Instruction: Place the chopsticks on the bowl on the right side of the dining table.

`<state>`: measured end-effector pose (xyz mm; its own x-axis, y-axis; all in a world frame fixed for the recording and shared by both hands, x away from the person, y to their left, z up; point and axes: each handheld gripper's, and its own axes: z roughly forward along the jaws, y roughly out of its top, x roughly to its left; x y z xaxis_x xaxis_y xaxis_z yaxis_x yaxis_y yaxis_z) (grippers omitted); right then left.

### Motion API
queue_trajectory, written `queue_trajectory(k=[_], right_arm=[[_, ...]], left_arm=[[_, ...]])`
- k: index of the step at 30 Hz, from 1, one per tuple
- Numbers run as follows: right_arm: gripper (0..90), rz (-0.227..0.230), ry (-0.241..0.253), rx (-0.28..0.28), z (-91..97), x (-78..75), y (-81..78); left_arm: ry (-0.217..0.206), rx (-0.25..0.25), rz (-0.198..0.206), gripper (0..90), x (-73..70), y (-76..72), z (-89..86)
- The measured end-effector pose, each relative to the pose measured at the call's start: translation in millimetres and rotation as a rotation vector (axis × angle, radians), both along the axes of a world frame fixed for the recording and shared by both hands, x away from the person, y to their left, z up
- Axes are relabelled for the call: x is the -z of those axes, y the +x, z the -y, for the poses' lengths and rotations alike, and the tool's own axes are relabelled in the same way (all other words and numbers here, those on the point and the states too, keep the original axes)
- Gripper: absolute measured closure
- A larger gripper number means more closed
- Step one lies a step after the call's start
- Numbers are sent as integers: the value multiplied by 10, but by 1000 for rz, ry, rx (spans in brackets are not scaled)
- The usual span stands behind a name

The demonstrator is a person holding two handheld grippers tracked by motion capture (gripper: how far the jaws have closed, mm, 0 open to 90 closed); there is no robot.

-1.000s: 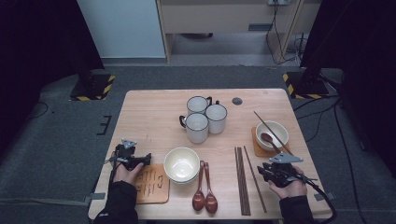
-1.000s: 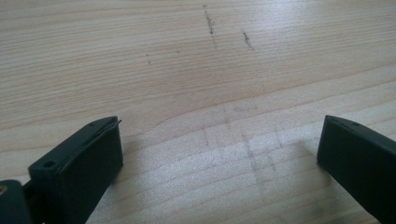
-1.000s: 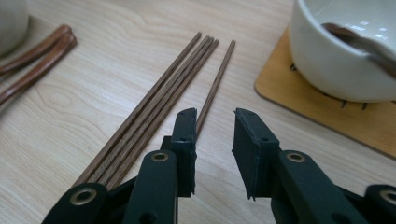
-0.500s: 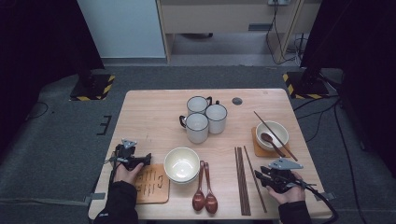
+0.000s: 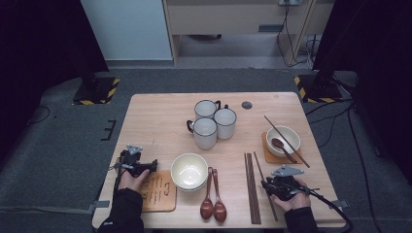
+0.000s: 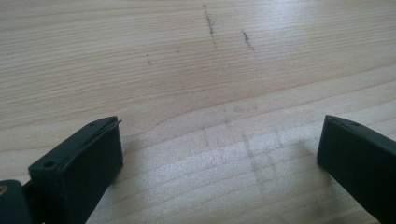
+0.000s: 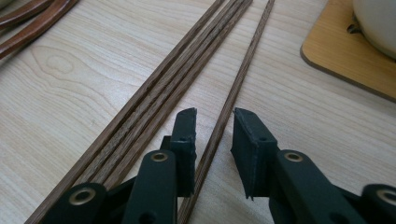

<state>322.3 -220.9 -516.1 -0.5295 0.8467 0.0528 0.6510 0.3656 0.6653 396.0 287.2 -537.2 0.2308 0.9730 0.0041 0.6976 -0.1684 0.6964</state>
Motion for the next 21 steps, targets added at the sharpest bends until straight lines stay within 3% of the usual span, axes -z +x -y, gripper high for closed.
queue_trajectory(k=[16,21], right_arm=[[826,-36,-20,-11,-5,26,49],[836,-26,-43,3,12,20,64]], left_arm=[[0,0,0,0,0,0,0],[0,0,0,0,0,0,0]])
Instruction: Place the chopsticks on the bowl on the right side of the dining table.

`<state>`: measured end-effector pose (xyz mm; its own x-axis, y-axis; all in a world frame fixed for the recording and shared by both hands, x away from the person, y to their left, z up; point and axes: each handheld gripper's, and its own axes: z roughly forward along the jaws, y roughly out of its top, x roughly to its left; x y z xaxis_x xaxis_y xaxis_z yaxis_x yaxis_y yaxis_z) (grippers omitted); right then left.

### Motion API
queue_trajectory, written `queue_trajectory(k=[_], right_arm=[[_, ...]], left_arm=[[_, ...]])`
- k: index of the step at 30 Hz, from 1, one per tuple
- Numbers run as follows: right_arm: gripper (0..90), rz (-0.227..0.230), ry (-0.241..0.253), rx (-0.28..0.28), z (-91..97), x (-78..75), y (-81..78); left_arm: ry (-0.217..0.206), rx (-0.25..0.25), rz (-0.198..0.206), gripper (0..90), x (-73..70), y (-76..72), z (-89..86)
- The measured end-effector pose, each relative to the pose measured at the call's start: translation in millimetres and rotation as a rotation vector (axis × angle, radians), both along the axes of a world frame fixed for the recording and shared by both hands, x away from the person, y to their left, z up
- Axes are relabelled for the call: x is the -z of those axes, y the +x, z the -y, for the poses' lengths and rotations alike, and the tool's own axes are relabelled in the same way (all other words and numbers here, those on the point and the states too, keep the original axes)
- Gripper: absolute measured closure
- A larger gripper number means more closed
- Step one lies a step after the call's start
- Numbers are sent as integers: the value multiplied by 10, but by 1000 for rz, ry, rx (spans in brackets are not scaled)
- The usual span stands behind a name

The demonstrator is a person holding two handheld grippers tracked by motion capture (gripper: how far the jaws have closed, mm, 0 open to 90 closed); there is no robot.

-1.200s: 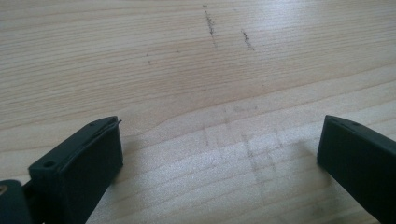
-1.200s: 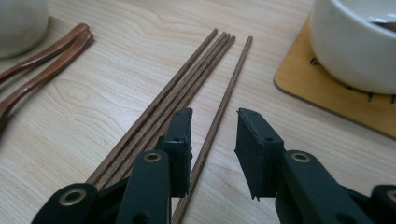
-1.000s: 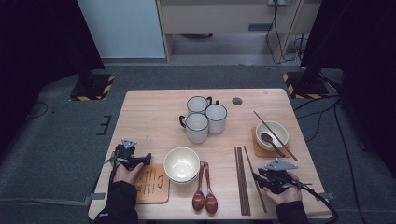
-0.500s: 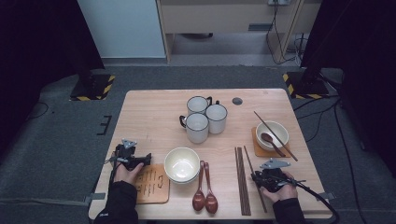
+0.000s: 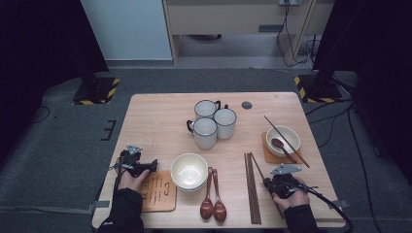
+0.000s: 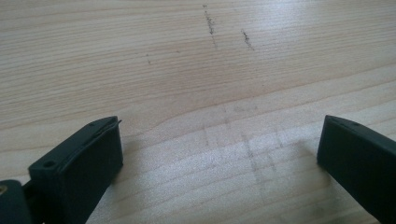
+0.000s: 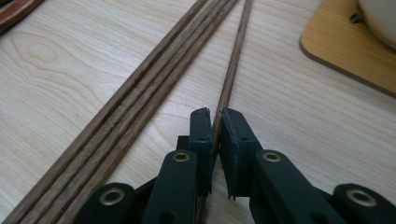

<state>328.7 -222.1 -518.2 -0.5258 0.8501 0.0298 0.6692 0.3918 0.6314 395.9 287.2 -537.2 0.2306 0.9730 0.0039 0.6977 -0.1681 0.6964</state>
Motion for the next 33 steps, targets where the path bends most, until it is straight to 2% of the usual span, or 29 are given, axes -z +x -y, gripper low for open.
queue_trajectory(k=[6,10,16,19,26,33], right_arm=[[849,2,-41,21,50,-19,55],[850,8,-55,8,78,-20,107],[849,14,-20,4,124,-1,133],[814,16,-20,-4,131,8,132],[799,50,16,16,186,-55,74],[808,12,40,34,260,-13,-30]], left_arm=[[0,0,0,0,0,0,0],[0,0,0,0,0,0,0],[0,0,0,0,0,0,0],[0,0,0,0,0,0,0],[-1,-1,1,0,0,0,0],[0,0,0,0,0,0,0]])
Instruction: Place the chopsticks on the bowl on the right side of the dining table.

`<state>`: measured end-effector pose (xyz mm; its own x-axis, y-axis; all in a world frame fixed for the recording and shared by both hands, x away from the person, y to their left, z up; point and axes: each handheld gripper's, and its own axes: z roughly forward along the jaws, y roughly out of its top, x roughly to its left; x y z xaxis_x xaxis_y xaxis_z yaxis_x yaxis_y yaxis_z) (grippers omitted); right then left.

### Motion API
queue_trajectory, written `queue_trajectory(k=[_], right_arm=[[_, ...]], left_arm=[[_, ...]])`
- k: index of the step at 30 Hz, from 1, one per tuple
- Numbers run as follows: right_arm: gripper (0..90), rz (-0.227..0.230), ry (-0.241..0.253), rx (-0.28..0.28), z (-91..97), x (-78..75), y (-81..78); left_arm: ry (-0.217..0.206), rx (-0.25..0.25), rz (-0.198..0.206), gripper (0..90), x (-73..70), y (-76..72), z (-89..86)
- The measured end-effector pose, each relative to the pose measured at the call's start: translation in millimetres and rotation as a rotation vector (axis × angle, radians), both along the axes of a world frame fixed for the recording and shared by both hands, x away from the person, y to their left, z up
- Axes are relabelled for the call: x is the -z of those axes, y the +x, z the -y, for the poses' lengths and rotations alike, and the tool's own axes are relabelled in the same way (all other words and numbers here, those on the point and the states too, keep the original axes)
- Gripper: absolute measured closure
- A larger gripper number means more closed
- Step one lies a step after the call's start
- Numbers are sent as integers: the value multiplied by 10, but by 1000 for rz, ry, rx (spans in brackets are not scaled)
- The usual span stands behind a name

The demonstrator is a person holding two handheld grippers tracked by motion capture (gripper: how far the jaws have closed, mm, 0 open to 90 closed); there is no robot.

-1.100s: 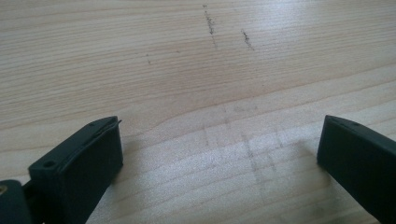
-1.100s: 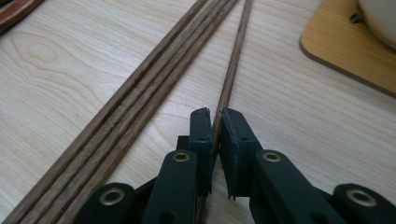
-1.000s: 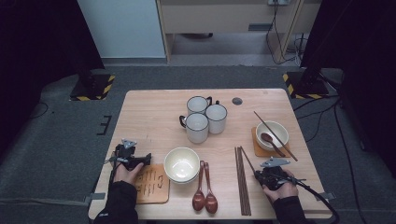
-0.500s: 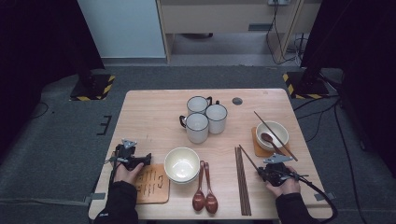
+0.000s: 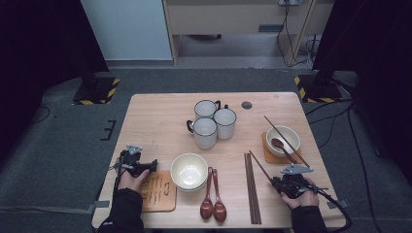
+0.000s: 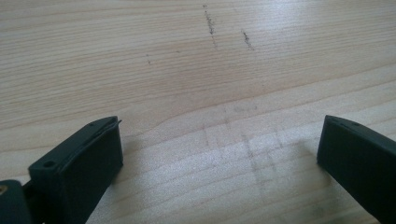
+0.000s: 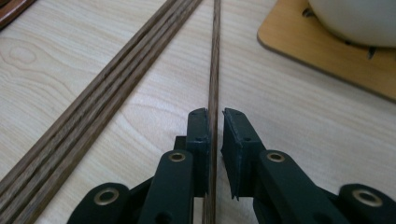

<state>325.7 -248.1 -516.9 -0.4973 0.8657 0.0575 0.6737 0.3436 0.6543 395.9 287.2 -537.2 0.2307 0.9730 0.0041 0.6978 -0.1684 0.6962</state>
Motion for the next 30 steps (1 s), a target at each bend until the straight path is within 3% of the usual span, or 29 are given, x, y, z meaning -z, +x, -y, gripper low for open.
queue_trajectory(k=[18,30], right_arm=[[850,-33,-5,16,-4,17,30],[851,-1,29,3,31,-96,37]], left_arm=[[0,0,0,0,0,0,0],[0,0,0,0,0,0,0]])
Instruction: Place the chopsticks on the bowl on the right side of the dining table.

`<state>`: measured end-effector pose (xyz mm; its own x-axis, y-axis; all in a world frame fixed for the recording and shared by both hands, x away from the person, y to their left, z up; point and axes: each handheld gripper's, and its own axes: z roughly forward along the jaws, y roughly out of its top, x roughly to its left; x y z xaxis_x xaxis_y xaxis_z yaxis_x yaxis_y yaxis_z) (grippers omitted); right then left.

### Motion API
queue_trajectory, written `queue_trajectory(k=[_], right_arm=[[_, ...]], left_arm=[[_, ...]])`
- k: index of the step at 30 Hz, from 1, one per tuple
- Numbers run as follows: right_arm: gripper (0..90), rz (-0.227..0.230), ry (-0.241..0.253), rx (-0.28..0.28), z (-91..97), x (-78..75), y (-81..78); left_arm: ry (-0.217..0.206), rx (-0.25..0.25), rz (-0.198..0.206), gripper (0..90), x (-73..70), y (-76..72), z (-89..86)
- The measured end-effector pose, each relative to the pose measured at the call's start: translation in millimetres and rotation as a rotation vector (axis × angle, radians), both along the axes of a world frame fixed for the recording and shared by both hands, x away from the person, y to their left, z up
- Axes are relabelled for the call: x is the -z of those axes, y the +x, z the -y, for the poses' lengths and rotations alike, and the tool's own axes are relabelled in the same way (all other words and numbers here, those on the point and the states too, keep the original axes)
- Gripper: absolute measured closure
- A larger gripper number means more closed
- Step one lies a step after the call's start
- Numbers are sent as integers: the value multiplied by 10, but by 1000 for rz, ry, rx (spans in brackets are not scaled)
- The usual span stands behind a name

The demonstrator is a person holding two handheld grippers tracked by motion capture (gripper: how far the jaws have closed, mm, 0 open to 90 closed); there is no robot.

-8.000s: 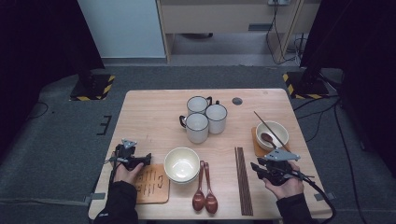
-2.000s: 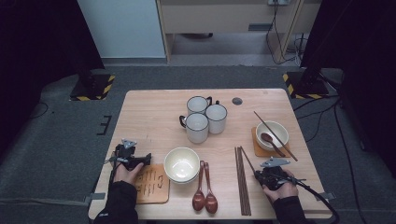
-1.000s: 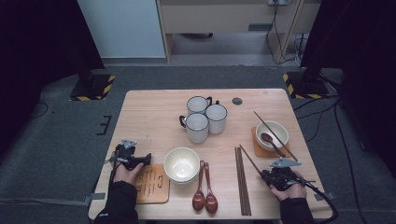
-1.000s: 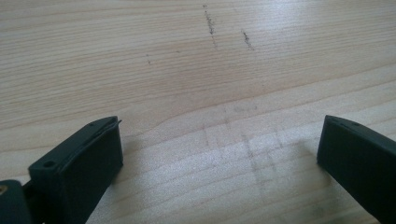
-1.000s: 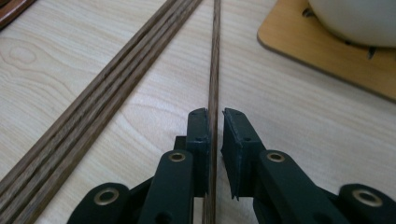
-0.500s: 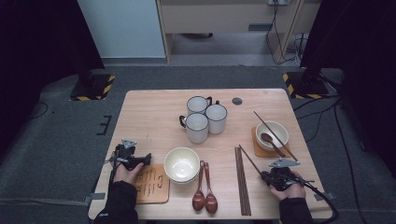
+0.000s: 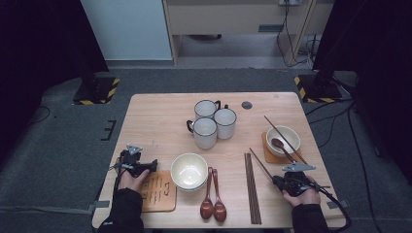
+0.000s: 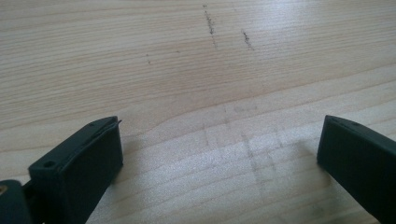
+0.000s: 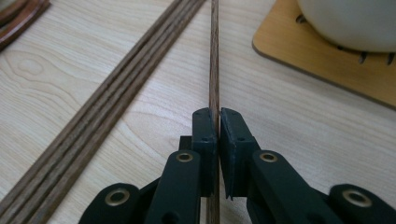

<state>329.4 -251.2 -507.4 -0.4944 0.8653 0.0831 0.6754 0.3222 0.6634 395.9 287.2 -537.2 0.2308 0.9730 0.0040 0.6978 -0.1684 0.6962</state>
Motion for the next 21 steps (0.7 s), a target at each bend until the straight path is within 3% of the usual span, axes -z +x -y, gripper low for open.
queue_trajectory(k=[12,21], right_arm=[[851,65,85,-26,31,-176,-51],[851,96,107,-28,40,-281,-58]], left_arm=[[0,0,0,0,0,0,0],[0,0,0,0,0,0,0]])
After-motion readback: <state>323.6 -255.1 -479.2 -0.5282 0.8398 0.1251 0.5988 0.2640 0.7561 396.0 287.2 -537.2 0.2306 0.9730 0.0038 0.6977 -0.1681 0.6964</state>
